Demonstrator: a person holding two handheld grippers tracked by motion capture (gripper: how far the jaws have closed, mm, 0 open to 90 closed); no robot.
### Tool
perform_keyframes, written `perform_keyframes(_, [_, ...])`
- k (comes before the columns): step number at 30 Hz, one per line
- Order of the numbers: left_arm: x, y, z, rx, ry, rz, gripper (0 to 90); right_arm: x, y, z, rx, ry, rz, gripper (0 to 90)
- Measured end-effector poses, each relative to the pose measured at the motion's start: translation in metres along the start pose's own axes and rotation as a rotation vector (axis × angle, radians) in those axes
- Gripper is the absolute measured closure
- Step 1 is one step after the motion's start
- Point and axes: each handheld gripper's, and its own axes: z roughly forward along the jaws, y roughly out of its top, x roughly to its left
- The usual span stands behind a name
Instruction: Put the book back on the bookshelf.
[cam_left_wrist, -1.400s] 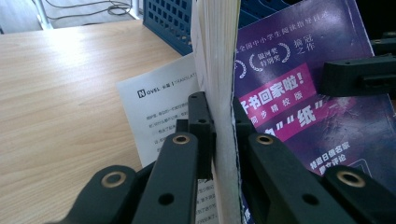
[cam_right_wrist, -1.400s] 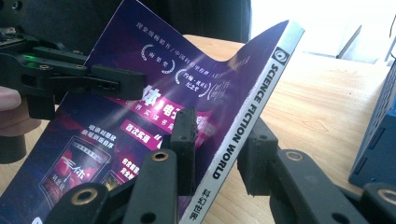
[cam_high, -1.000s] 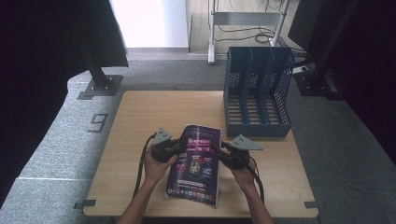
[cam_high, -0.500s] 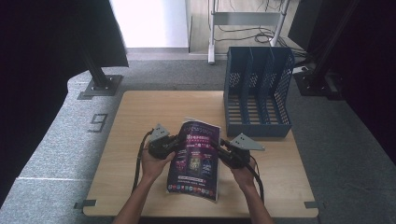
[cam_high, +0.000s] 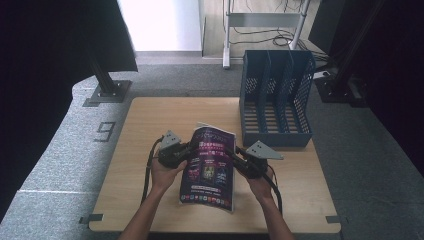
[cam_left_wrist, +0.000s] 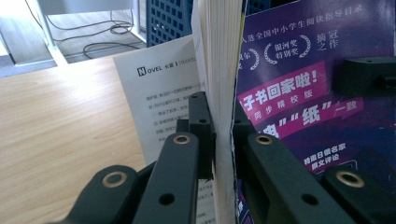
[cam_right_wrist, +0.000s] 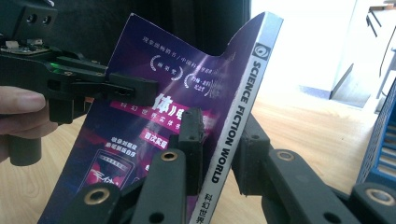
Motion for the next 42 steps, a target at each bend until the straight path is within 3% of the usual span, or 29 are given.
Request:
perform_keyframes(8, [0.0,0.014,-0.008,-0.04,0.004,0.012,85.6,0.005,0.015,-0.005,-0.046,-0.004,-0.028,78.4])
perform_keyframes(19, [0.0,0.016,-0.005,-0.041,0.019,0.022,85.9,0.003,0.013,-0.004,-0.068,-0.008,-0.011,79.5])
perform_keyframes(29, [0.004,0.036,-0.011,-0.077,0.048,0.043,86.1,0.005,0.023,0.001,-0.129,-0.006,-0.046,80.3])
perform_keyframes(42, [0.007,0.027,-0.007,-0.07,0.045,0.025,86.1,0.008,0.015,0.001,-0.129,-0.004,-0.07,81.2])
